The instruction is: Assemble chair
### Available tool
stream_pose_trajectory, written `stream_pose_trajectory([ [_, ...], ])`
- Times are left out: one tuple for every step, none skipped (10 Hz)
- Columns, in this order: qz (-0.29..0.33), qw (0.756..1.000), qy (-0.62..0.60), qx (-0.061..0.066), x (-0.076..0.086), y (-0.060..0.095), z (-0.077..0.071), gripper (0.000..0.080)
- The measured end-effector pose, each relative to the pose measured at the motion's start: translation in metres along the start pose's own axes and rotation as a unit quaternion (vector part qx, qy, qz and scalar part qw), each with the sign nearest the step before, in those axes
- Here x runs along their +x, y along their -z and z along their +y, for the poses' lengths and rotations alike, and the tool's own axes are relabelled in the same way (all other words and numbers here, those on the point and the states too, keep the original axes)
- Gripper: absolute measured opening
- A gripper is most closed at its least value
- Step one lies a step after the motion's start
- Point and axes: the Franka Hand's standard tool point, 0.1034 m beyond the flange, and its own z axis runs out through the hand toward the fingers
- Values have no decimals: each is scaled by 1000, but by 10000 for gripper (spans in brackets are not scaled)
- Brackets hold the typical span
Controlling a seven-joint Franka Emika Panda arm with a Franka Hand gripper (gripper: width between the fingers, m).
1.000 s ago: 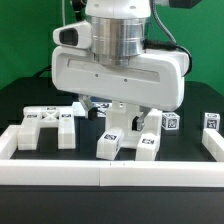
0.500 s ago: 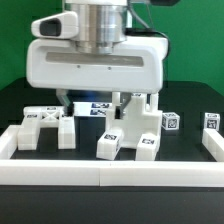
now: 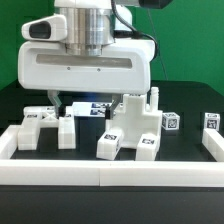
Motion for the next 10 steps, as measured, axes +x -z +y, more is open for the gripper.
stream_pose_trajectory([
  [10, 999, 40, -3, -4, -1, 9, 649],
  [17, 998, 58, -6, -19, -1, 18, 649],
  [25, 997, 78, -9, -36, -1, 25, 649],
  [32, 995, 97, -13, -49, -3, 33, 649],
  [32, 994, 102, -12, -57, -5, 44, 649],
  [40, 994, 103, -16, -61, -5, 53, 649],
  [37, 996, 79, -14, -61, -7, 48, 649],
  [37, 995, 86, -14, -61, -7, 47, 649],
  [37, 996, 85, -14, -61, -8, 48, 649],
  [37, 996, 85, -14, -61, -8, 48, 649],
])
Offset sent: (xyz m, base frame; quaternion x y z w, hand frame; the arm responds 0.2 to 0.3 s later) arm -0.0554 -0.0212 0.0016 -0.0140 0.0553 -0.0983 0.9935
